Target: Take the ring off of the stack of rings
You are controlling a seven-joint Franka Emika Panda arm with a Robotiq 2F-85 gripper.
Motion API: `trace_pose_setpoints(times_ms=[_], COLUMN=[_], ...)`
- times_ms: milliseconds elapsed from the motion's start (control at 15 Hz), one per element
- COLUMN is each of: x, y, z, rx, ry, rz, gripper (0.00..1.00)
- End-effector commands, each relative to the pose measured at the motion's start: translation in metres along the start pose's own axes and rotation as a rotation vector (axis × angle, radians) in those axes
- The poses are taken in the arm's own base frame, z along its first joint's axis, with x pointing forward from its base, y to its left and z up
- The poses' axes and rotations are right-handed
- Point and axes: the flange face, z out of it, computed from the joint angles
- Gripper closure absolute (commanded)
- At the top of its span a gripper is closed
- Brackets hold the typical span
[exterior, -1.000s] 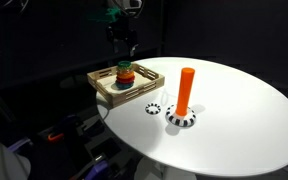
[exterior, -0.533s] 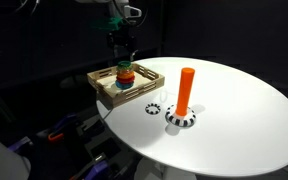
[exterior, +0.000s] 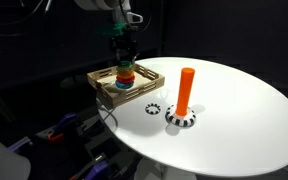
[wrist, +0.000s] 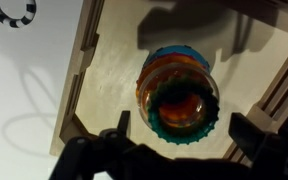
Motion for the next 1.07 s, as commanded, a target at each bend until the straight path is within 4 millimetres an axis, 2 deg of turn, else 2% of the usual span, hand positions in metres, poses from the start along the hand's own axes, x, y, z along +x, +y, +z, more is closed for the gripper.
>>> trace_pose_setpoints(times_ms=[0,133,400,733,1000], x=[0.01,0.012,0.013,0.01,0.005], y=[-0.002,-0.003,-0.003,0.008,0.034], z=[0.0,0.001,0.0,-0.009,-0.018], rx=[-0.021,-0.022,-0.02,-0.019,-0.021], ry=[0.002,0.002,0.003,0.007,0.008], rz=[0.008,0.007,0.008,0.031,0.079], gripper=[0.01,0.24,0.55,0.56,0.56])
